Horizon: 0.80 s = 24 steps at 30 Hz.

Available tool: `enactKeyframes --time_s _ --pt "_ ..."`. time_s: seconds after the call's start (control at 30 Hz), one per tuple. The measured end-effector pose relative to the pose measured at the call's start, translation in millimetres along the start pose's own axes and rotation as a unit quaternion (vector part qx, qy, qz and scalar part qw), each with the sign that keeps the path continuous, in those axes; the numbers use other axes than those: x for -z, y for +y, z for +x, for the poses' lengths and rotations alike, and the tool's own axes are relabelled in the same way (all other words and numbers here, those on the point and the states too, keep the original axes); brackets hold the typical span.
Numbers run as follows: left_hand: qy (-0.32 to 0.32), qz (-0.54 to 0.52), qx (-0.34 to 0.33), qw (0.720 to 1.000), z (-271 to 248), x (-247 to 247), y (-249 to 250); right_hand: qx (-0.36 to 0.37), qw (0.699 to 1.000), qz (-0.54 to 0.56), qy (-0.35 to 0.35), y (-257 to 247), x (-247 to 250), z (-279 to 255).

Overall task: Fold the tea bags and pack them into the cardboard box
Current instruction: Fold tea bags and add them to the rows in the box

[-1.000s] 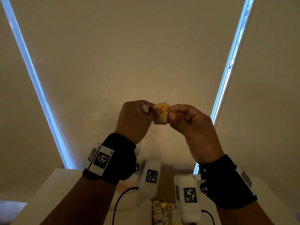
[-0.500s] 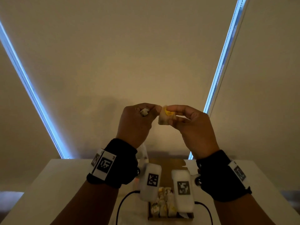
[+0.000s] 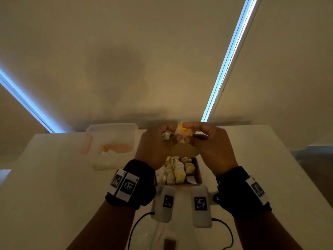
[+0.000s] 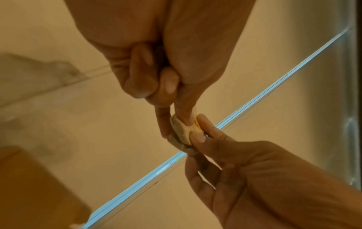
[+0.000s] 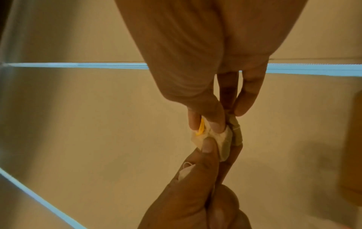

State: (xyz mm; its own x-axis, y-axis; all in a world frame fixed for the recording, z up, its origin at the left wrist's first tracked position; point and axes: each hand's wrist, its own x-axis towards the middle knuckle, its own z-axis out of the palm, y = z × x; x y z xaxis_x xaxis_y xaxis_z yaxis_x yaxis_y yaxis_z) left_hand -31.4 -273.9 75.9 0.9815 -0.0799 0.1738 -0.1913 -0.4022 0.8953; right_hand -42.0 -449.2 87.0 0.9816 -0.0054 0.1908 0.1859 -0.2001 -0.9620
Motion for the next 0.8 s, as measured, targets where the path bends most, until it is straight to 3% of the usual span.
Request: enactKeyframes --time_s 0.4,0.5,0.8 --pt "-0.073 0.084 0.129 0.985 -46.7 -104.6 -92.1 -0.116 0.979 -0.165 0.033 129.8 11.6 -53.7" --pt "-0.086 0.069 0.152 0.982 -52.0 -110.4 -98.9 -0.141 0.971 -0.191 0.03 154.3 15.7 -55.0" --pt "-0.037 -0.008 0.206 0.978 -61.7 -101.2 -113.8 -0.219 0.928 -0.3 -0.018 222.0 10.4 -27.0"
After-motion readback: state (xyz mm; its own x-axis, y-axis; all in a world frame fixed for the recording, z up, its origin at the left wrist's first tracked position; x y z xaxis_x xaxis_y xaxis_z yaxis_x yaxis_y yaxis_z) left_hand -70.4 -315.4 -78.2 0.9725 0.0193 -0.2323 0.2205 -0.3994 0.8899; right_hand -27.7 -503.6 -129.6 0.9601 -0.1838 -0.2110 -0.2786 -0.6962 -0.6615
